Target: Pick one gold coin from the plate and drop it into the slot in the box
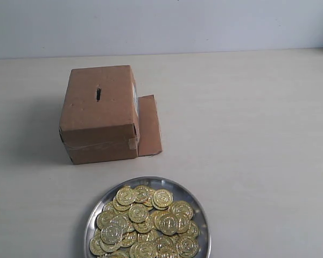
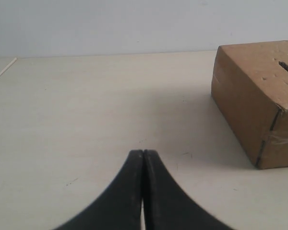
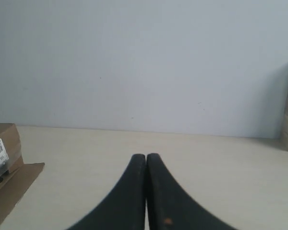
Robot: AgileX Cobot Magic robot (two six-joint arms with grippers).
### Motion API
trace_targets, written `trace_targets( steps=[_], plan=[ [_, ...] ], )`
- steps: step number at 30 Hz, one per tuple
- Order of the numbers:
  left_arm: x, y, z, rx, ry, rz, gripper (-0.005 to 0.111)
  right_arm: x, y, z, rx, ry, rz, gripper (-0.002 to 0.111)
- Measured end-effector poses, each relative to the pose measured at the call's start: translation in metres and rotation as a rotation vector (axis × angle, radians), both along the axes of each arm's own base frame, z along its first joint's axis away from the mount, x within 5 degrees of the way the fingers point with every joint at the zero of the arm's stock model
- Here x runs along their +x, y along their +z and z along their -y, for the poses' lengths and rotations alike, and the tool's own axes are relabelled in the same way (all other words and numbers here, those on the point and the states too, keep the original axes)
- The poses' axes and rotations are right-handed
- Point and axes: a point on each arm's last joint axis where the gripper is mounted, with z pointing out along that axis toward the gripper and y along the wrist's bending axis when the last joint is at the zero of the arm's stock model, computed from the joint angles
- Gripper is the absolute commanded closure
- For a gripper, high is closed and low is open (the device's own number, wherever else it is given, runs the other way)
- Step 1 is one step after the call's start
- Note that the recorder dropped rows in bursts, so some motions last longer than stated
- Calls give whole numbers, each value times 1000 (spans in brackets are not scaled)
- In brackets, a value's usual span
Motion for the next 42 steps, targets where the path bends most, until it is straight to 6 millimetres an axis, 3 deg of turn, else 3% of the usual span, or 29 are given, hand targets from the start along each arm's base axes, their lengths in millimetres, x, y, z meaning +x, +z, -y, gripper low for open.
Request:
trace_targets(
  steps=[5, 12, 17, 23, 29, 35, 42],
  plan=[
    [0, 0, 0, 0, 0, 0, 107, -1, 11, 0, 238, 16, 117, 108],
    [0, 0, 0, 0, 0, 0, 107, -10, 51, 0, 271, 33, 193, 108],
    [0, 0, 0, 0, 0, -2, 107, -19, 80, -1, 268, 39, 142, 108],
    [0, 0, 0, 0, 0, -2, 107, -13, 100, -9, 186, 94, -53, 108],
    [0, -1, 0, 0, 1, -8, 107, -7, 106, -37, -62, 434, -259, 108],
    [0, -1, 0, 0, 1, -8, 107, 2, 103, -55, -44, 680, -384, 108],
    [0, -1, 0, 0, 1, -8, 107, 23, 89, -60, -23, 765, -566, 108]
  ],
)
